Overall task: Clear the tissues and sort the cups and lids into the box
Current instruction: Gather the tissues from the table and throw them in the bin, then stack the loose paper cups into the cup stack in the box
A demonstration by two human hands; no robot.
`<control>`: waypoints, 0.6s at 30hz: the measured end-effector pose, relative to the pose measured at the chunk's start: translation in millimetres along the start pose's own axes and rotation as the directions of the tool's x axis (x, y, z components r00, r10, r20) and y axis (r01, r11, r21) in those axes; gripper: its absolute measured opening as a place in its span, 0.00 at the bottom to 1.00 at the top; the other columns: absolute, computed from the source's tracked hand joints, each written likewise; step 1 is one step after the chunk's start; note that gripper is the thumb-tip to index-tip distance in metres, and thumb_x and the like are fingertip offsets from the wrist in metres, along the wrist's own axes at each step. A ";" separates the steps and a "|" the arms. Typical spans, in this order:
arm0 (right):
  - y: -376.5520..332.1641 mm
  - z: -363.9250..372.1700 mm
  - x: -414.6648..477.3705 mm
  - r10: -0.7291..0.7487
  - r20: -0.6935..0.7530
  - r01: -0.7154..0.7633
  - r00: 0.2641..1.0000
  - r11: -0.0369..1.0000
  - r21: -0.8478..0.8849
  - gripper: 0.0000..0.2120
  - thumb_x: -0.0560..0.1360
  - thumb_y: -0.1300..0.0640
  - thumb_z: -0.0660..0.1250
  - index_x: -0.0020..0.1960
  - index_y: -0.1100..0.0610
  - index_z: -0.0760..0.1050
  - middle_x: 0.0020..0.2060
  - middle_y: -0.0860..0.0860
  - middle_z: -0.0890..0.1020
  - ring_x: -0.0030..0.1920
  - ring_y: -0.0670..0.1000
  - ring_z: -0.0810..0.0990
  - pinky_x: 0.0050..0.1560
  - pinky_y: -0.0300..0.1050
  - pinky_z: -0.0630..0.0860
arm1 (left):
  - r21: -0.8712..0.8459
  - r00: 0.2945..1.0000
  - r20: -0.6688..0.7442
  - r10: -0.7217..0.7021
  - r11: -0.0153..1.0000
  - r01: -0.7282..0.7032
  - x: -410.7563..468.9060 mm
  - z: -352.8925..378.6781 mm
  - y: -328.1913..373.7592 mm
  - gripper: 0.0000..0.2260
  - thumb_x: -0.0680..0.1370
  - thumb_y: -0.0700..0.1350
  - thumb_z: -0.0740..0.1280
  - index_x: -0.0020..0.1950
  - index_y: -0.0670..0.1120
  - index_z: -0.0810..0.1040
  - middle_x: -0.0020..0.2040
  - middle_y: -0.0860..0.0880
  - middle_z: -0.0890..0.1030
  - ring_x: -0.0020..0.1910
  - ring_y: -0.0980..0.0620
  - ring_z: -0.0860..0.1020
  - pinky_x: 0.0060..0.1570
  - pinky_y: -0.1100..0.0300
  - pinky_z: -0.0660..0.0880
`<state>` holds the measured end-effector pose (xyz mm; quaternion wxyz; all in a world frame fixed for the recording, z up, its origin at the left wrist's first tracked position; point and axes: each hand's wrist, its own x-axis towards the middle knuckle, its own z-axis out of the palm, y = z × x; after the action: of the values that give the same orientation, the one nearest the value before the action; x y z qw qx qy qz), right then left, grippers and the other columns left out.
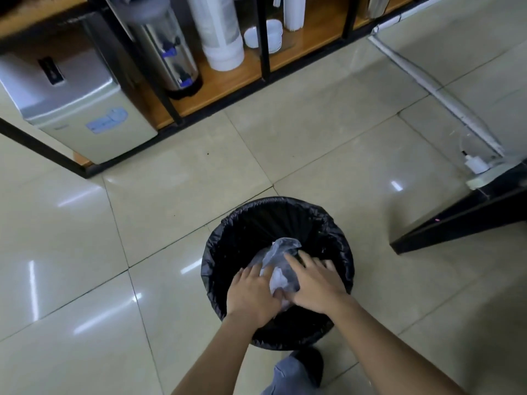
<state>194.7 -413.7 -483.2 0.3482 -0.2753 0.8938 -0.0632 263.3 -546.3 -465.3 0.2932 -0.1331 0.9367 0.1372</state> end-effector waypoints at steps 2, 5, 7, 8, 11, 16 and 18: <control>-5.9 -37.8 -27.2 0.008 -0.147 -0.007 0.989 1.000 0.005 0.41 0.71 0.30 0.52 0.77 0.47 0.45 0.77 0.52 0.55 0.73 0.55 0.61 0.71 0.52 0.56 | -0.026 0.994 -0.104 0.022 0.999 -0.025 -19.7 -43.5 8.6 0.26 0.78 0.57 0.56 0.75 0.50 0.59 0.74 0.49 0.65 0.73 0.49 0.62 0.72 0.55 0.57; -16.7 -103.1 -70.2 0.034 -0.272 -0.022 0.962 0.999 0.045 0.42 0.68 0.27 0.47 0.76 0.44 0.43 0.78 0.51 0.53 0.74 0.54 0.59 0.72 0.51 0.55 | -0.056 0.986 -0.162 0.042 0.997 -0.051 -50.8 -113.7 26.4 0.27 0.78 0.58 0.55 0.75 0.51 0.57 0.76 0.51 0.62 0.75 0.51 0.59 0.73 0.56 0.54; -24.9 -146.7 -99.0 0.057 -0.337 -0.034 0.940 0.997 0.076 0.39 0.71 0.30 0.53 0.76 0.44 0.44 0.77 0.53 0.57 0.74 0.54 0.62 0.72 0.51 0.58 | -0.054 0.974 -0.215 0.071 0.995 -0.084 -72.2 -162.2 41.7 0.27 0.78 0.59 0.55 0.76 0.53 0.56 0.76 0.52 0.60 0.75 0.51 0.58 0.74 0.56 0.53; -29.6 -170.1 -114.0 0.060 -0.413 -0.038 0.909 0.997 0.060 0.39 0.71 0.31 0.55 0.76 0.45 0.48 0.74 0.55 0.64 0.71 0.56 0.68 0.69 0.52 0.64 | -0.045 0.962 -0.256 0.097 0.993 -0.112 -82.1 -185.7 49.1 0.27 0.78 0.59 0.55 0.76 0.53 0.56 0.76 0.52 0.61 0.75 0.52 0.58 0.74 0.56 0.53; -46.2 -245.8 -165.9 0.084 -0.517 -0.061 0.852 0.996 0.060 0.40 0.69 0.30 0.54 0.75 0.46 0.51 0.69 0.56 0.73 0.64 0.56 0.76 0.63 0.49 0.71 | -0.025 0.918 -0.352 0.180 0.979 -0.201 -113.2 -253.9 73.0 0.30 0.75 0.64 0.50 0.75 0.54 0.58 0.75 0.53 0.63 0.73 0.52 0.61 0.73 0.57 0.55; -52.9 -349.8 -246.3 0.064 -0.593 -0.036 0.803 0.998 0.060 0.41 0.68 0.29 0.46 0.76 0.43 0.37 0.76 0.54 0.58 0.73 0.54 0.61 0.70 0.47 0.57 | -0.006 0.837 -0.452 0.307 0.938 -0.347 -158.6 -349.3 117.5 0.38 0.66 0.65 0.41 0.74 0.54 0.60 0.74 0.53 0.66 0.72 0.53 0.64 0.71 0.59 0.57; -50.6 -378.8 -271.1 0.109 -0.629 -0.062 0.769 0.993 0.096 0.40 0.71 0.29 0.50 0.75 0.42 0.37 0.76 0.53 0.58 0.74 0.54 0.61 0.70 0.48 0.57 | -0.004 0.810 -0.474 0.347 0.918 -0.396 -170.6 -379.8 137.8 0.37 0.67 0.65 0.42 0.74 0.54 0.60 0.73 0.54 0.66 0.71 0.53 0.64 0.70 0.59 0.57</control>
<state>132.6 -340.7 -24.5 0.0390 -0.1846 0.9677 -0.1674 158.2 -517.1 -40.5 0.0212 0.0088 0.9787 0.2038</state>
